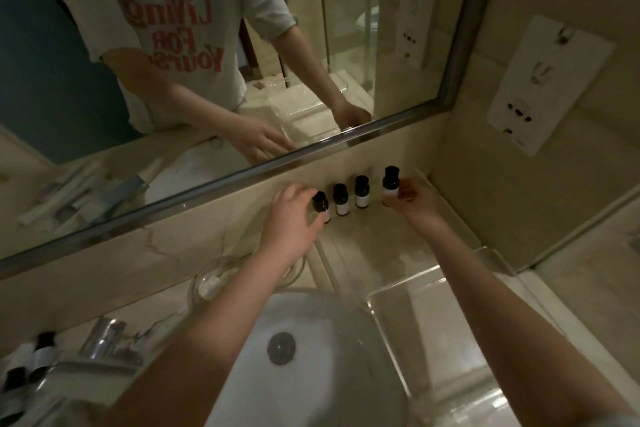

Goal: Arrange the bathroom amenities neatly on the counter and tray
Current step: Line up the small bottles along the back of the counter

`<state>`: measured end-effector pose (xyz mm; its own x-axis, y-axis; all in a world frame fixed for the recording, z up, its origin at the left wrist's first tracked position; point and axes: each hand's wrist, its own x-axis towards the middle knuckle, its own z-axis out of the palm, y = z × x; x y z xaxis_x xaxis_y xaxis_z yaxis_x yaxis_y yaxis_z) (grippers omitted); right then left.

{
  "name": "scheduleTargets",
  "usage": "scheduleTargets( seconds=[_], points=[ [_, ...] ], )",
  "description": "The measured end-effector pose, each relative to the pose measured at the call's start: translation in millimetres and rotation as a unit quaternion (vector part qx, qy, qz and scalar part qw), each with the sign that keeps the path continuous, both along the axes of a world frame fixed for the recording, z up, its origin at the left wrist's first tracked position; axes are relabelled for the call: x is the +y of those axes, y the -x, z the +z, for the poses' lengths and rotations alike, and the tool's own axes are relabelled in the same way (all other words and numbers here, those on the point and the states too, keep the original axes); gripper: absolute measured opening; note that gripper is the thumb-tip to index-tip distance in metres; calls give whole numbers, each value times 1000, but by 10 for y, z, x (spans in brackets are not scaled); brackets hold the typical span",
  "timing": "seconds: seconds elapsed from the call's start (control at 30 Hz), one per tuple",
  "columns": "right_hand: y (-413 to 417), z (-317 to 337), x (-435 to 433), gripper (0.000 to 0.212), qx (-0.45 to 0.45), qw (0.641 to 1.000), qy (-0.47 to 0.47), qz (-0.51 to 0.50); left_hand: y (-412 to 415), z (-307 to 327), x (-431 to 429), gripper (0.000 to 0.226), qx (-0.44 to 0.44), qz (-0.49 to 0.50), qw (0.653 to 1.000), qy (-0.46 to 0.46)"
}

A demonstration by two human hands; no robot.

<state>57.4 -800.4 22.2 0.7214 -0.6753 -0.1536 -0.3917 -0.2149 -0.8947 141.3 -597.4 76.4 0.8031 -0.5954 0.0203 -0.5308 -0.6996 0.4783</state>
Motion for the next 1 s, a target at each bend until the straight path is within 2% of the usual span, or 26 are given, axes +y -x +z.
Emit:
scheduleTargets(
  seconds=[0.23, 0.47, 0.67, 0.8, 0.87, 1.0],
  points=[
    [-248, -190, -193, 9, -4, 997, 71, 40, -80, -112, -61, 41, -51, -50, 996, -45],
    [-261, -175, -143, 14, -36, 998, 5, 56, -85, -137, -78, 44, -64, -66, 992, -82],
    [-176, -244, -114, 43, 31, 997, 66, 25, -23, -75, 45, 44, -55, -51, 995, -69],
    [153, -165, 210, 35, 30, 991, 131, 3, 104, -11, 270, 43, -48, -36, 996, -72],
    [310, -80, 471, 32, 30, 981, 186, 38, 202, -9, 456, 42, -45, -30, 995, -79],
    [526, 140, 1097, 32, 28, 969, 213, 121, 463, -20, 949, 42, -31, -18, 994, -102]
  ],
)
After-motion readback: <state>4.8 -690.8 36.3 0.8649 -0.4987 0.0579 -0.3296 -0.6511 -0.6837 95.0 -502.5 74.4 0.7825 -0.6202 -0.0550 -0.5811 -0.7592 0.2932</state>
